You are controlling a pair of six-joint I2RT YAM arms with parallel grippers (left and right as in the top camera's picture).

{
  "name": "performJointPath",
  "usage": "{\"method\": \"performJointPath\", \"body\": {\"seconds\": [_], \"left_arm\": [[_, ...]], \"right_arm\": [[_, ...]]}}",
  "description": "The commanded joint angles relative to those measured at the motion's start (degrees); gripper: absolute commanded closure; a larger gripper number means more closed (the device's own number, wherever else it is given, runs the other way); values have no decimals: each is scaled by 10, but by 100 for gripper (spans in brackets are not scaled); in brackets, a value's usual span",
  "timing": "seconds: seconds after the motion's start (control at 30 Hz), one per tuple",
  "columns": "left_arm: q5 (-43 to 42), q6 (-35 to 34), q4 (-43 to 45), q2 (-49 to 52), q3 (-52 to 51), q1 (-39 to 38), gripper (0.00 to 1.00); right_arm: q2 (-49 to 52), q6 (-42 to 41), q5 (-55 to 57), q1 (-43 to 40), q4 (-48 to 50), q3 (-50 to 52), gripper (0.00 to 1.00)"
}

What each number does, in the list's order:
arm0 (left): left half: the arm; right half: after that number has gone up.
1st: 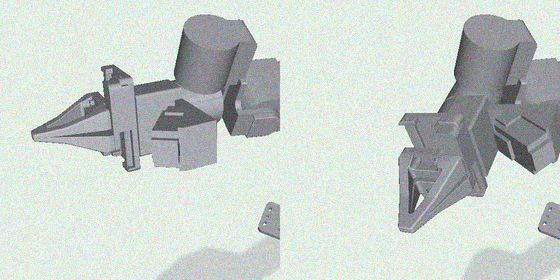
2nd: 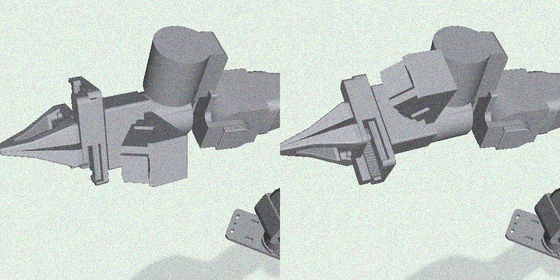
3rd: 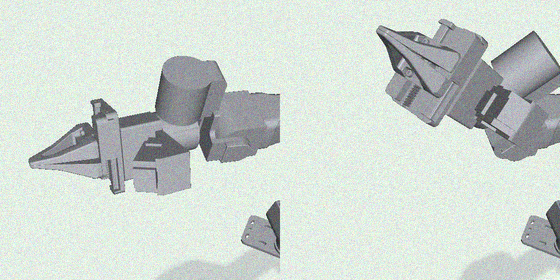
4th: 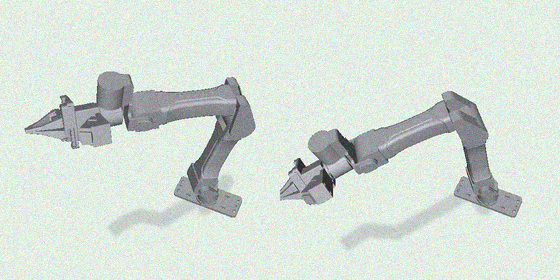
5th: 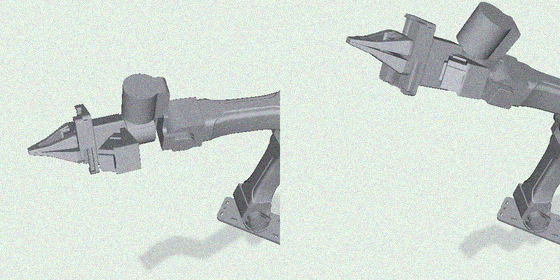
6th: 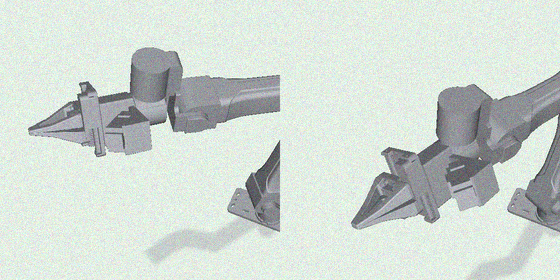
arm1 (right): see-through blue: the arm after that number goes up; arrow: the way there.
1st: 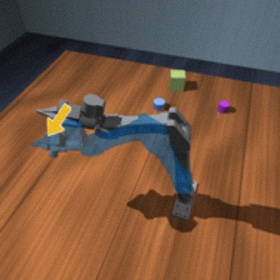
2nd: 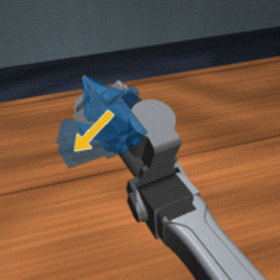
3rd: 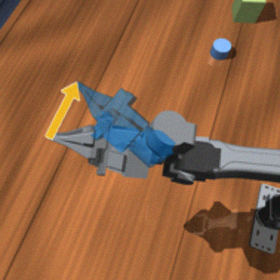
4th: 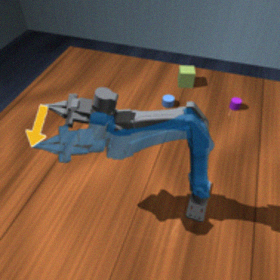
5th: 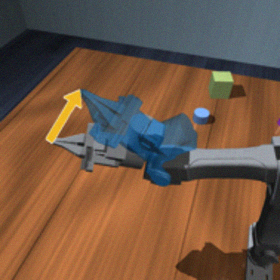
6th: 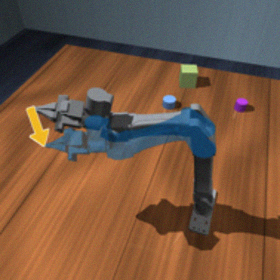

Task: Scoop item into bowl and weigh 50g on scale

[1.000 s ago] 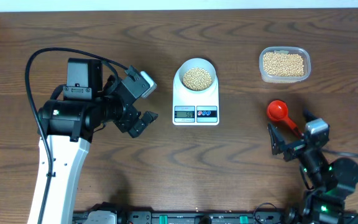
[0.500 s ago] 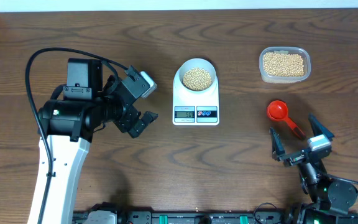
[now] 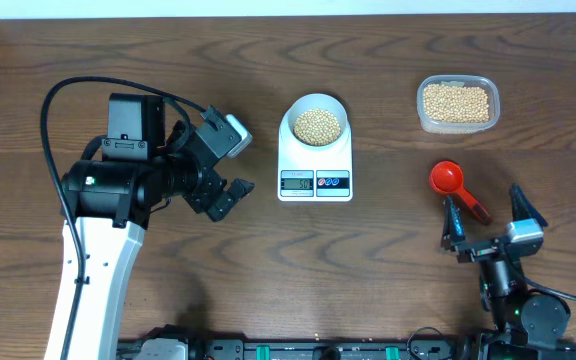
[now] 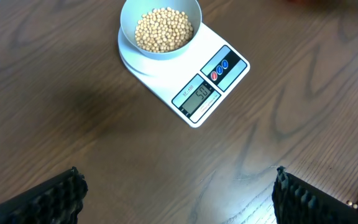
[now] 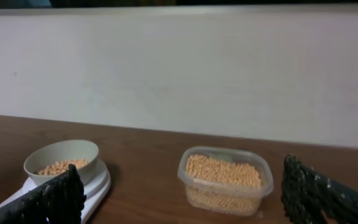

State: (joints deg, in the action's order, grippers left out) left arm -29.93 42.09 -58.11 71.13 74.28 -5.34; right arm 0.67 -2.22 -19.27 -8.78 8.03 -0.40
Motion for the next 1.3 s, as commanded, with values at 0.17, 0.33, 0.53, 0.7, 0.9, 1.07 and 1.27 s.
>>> {"method": "performJointPath", "body": {"seconds": [0.17, 0.33, 0.53, 0.7, 0.9, 1.07, 1.27], "left_arm": [[-9, 5, -1, -4, 10, 2, 2], [-9, 5, -1, -4, 10, 2, 2], [-9, 5, -1, -4, 10, 2, 2], [-9, 5, -1, -4, 10, 2, 2], [-9, 5, -1, -4, 10, 2, 2], [-9, 5, -1, -4, 10, 2, 2], [-9, 5, -1, -4, 10, 2, 2]], "right_arm": [[-4, -2, 61, 40, -64, 1, 1], [-4, -3, 70, 44, -99, 1, 1], [-4, 3, 102, 75, -115, 1, 1], [-4, 35, 108, 85, -117, 1, 1], [-4, 72, 108, 85, -117, 1, 1], [-4, 72, 110, 85, -117, 1, 1], [-4, 72, 120, 85, -118, 1, 1]]}}
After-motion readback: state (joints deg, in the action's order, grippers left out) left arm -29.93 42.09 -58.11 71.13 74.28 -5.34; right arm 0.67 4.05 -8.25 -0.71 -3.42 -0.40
